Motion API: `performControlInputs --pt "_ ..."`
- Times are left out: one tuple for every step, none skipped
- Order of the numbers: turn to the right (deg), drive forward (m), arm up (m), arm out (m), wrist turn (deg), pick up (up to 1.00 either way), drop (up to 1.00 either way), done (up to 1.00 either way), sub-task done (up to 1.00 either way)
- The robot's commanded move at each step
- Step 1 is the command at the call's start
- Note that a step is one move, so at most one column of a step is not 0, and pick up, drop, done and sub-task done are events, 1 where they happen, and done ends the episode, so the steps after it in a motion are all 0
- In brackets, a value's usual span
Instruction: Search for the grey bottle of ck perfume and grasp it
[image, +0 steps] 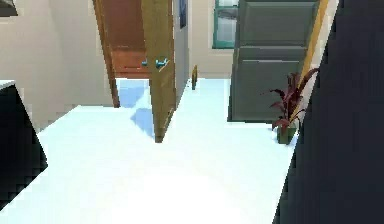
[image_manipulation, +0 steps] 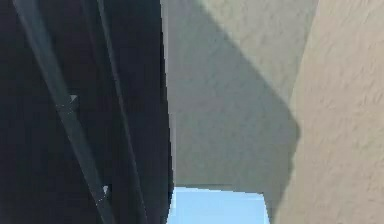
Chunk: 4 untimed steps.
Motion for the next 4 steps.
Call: performControlInputs --pt "0.0 1.0 0.0 0.0 0.0 0.0 0.0 0.0 0.0" --pt "3.0 0.0 0.0 0.0 0.0 0.0 0.0 0.0 0.0" --pt "6.0 0.0 0.0 0.0 0.0 0.0 0.0 0.0 0.0" --pt "0.0 0.85 0.0 0.0 0.0 0.0 0.0 0.0 0.0"
